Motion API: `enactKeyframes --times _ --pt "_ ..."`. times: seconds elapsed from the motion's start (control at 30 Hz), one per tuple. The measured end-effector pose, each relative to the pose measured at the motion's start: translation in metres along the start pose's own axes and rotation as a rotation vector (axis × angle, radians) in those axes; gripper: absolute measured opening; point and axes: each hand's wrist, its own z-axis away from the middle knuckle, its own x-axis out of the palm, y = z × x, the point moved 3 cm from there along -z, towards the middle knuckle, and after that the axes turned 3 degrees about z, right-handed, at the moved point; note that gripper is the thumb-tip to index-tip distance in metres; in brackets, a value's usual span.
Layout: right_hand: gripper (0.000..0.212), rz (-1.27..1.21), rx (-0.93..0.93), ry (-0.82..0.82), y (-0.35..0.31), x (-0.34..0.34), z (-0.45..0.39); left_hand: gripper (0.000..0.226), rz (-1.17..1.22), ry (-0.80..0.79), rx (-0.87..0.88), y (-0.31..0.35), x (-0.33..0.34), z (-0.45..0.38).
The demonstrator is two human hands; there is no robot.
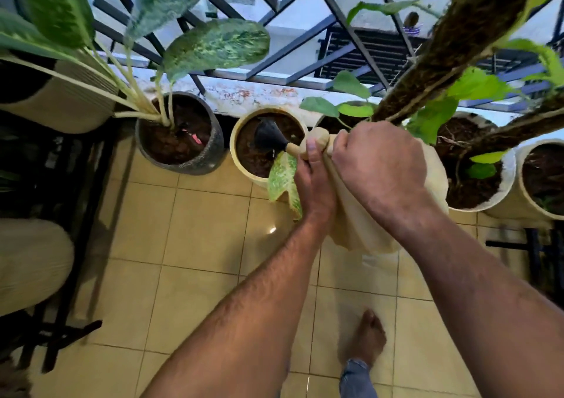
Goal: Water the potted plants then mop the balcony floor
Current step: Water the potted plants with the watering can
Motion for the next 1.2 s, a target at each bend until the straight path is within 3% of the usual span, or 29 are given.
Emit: enactKeyframes --times 0.17,0.33,0.53,0.73,0.93,1.2 --pt "0.038 0.065 -0.037 -0.023 -0.026 0.006 -0.029 0.062 -0.024 0.007 -0.075 0.008 -0.004 -0.030" --pt "0.035 0.124 -0.068 -0.045 -0.046 0.012 -0.050 0.043 -0.064 -0.014 -0.103 0.007 -0.009 -0.055" --pt "0.032 0.150 -0.040 -0.102 -0.057 0.013 -0.066 0.065 -0.063 -0.052 -0.185 0.009 -0.011 -0.068" --pt "0.029 0.090 -0.001 -0.108 -0.056 0.013 -0.068 0.043 -0.128 -0.088 -0.099 0.017 -0.014 -0.075" --pt "0.032 -0.023 0.037 -0.112 -0.045 0.019 -0.064 0.063 -0.182 -0.058 -0.043 0.020 -0.017 -0.075" --pt "0.043 -0.175 0.062 -0.067 -0.028 0.010 -0.054 0.066 -0.256 -0.014 0.140 0.042 -0.018 -0.075"
